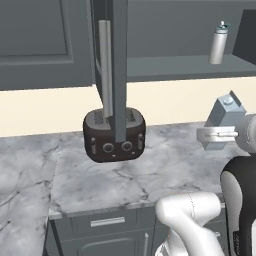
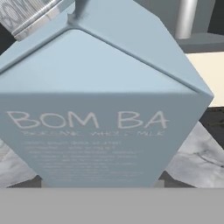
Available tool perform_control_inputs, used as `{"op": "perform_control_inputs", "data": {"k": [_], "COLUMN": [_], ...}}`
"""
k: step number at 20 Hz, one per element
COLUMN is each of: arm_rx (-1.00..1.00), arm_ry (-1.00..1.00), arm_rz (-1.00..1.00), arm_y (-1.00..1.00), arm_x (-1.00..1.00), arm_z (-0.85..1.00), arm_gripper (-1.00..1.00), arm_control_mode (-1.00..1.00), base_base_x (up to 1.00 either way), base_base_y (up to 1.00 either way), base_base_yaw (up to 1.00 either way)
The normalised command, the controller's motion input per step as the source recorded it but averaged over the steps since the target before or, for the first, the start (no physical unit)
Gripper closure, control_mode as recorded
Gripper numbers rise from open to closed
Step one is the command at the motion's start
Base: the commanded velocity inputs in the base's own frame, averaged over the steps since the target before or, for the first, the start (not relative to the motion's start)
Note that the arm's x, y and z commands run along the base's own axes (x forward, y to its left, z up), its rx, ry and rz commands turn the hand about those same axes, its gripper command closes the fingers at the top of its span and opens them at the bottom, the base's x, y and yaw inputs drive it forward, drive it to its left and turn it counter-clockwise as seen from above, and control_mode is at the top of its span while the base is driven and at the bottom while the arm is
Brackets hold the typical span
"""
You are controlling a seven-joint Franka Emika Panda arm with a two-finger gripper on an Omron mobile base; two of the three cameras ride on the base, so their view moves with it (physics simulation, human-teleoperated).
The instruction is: Pick the milk, water bottle from the counter and place them in the open cabinet.
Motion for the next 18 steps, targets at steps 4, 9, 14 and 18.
{"op": "perform_control_inputs", "data": {"k": [4, 9, 14, 18], "arm_rx": [-0.01, -0.03, -0.04, -0.06], "arm_ry": [-0.03, 0.00, -0.02, -0.02], "arm_rz": [0.00, 0.00, 0.00, 0.00], "arm_y": [0.00, -0.04, -0.19, -0.16], "arm_x": [0.00, 0.00, 0.10, 0.34], "arm_z": [0.49, 0.48, 0.27, 0.11], "arm_gripper": [1.00, 1.00, 1.00, 1.00], "arm_control_mode": [-1.00, -1.00, -1.00, -1.00], "base_base_x": [0.00, 0.00, 0.00, 0.00], "base_base_y": [0.00, 0.00, 0.00, 0.00], "base_base_yaw": [0.00, 0.00, 0.00, 0.00]}}
